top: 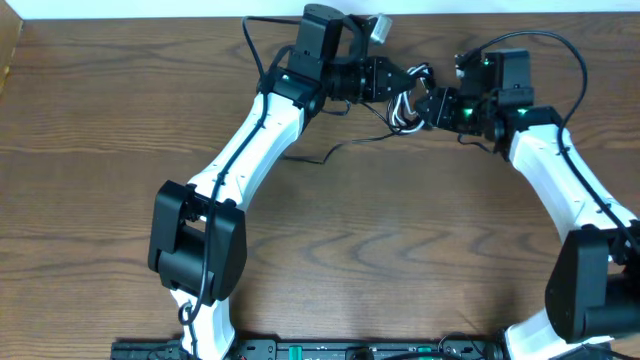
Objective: Untangle cables
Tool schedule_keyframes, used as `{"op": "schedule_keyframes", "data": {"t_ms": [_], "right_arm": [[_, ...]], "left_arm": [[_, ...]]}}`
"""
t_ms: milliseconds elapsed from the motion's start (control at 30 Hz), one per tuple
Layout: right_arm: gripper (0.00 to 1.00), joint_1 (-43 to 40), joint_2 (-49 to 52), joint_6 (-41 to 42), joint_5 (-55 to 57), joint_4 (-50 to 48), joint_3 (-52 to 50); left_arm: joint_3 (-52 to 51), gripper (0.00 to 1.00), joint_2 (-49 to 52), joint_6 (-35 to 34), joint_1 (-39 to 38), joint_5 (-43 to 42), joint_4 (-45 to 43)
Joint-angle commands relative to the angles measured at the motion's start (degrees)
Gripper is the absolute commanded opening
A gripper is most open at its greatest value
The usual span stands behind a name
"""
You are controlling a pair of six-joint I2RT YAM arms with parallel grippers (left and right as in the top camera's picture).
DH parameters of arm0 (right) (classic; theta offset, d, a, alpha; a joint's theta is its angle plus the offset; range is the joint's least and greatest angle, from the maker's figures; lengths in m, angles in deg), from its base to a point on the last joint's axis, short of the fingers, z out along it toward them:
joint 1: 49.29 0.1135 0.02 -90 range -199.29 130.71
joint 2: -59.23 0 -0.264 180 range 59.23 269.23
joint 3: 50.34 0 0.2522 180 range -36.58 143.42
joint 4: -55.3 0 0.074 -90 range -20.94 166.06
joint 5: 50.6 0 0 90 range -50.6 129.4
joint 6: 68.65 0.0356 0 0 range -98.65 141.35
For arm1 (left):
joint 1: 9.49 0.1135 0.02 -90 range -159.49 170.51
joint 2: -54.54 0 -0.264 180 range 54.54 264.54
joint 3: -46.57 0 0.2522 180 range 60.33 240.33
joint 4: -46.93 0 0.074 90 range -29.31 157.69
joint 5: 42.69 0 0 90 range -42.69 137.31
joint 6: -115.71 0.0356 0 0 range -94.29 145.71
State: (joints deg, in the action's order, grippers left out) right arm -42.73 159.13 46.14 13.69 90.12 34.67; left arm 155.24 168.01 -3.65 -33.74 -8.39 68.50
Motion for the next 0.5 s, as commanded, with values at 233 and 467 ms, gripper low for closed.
{"op": "schedule_keyframes", "data": {"t_ms": [233,467], "right_arm": [[0.41,0.0,6.2,4.3,9.1,1.0,0.1],[0.39,-0.6,11.8,4.3,9.3,1.9,0.0]], "left_arm": [[0.0,0.07,-2.1,-29.4,2.8,-18.1,-32.7],[0.0,0.07,-2.1,-57.3,6.6,-18.6,-68.3]]}}
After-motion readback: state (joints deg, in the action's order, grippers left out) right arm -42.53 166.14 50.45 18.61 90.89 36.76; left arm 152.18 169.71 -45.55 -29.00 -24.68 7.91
